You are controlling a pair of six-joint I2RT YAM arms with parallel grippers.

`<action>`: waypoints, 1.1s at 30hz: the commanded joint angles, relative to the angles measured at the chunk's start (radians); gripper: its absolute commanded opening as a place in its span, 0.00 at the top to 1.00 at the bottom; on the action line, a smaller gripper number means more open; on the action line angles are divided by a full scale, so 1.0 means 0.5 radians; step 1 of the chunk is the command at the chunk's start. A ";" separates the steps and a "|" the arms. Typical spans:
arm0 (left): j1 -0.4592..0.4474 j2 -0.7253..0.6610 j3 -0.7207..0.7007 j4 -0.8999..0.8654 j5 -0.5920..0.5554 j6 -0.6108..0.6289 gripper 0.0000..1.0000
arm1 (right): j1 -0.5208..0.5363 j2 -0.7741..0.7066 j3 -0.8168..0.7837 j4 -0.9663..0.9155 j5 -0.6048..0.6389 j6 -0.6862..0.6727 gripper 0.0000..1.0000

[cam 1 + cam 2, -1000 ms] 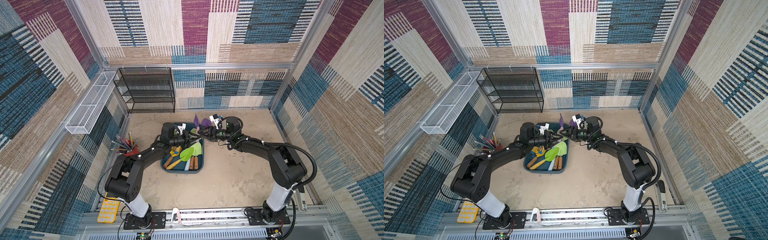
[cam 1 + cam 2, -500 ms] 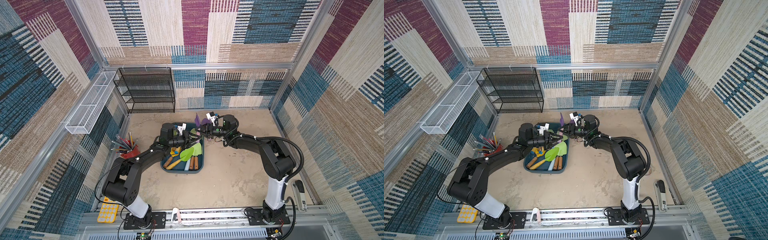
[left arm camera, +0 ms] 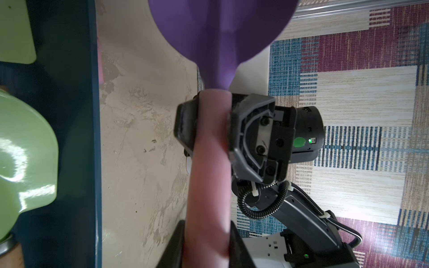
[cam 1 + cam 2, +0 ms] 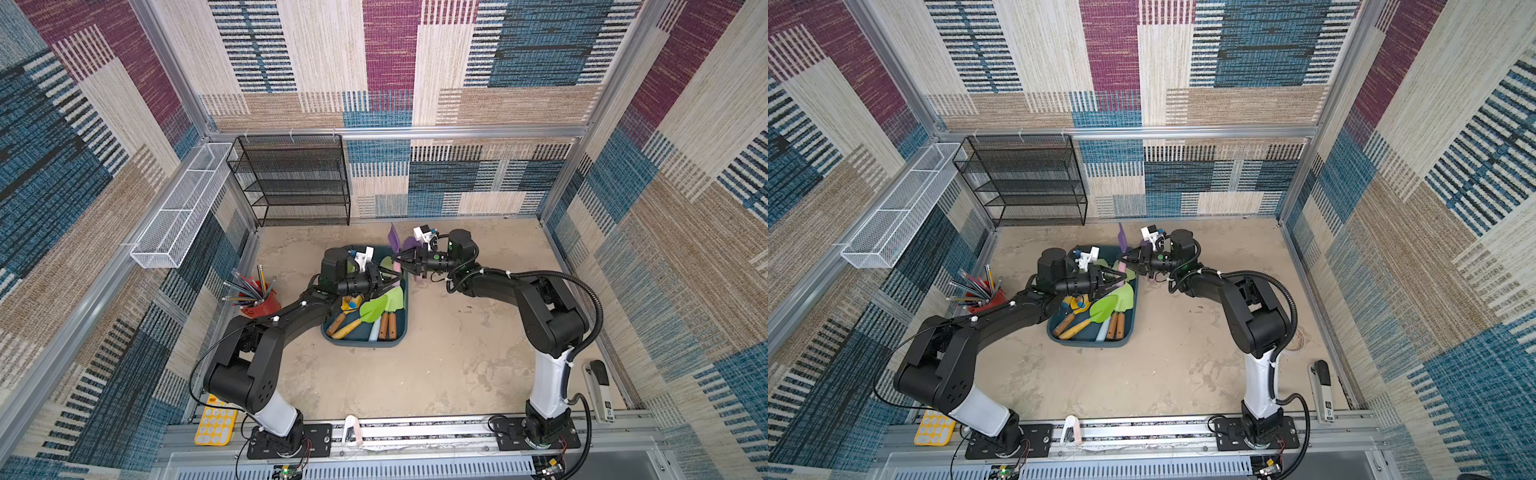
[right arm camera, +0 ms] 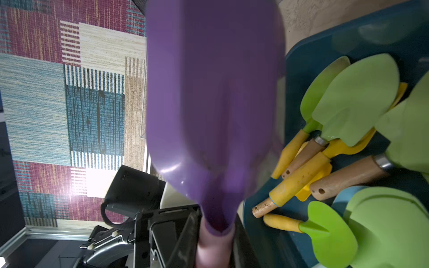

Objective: Take the shovel out of the storage box
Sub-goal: Place the shovel at the center of the board.

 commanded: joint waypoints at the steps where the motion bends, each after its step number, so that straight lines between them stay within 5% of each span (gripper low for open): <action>1: 0.008 -0.014 0.010 -0.005 0.040 -0.092 0.80 | -0.011 -0.001 -0.003 0.159 -0.005 -0.185 0.87; 4: 0.010 -0.027 0.043 -0.156 0.018 -0.004 0.60 | -0.023 -0.019 0.000 0.130 -0.002 -0.199 0.87; 7: 0.012 -0.064 0.120 -0.463 -0.038 0.193 0.53 | -0.040 -0.052 0.017 0.029 0.016 -0.273 0.87; 13: 0.025 -0.151 0.329 -1.158 -0.296 0.685 0.52 | -0.096 -0.133 0.102 -0.423 0.118 -0.575 0.87; 18: 0.025 -0.163 0.545 -1.748 -0.704 1.062 0.54 | -0.118 -0.204 0.304 -1.110 0.445 -1.036 0.87; 24: 0.019 -0.224 0.595 -2.027 -1.039 1.248 0.57 | -0.122 -0.246 0.503 -1.709 1.051 -1.445 0.86; 33: -0.011 -0.349 0.456 -2.156 -1.257 1.316 0.57 | -0.122 -0.099 0.686 -2.065 1.700 -1.704 0.86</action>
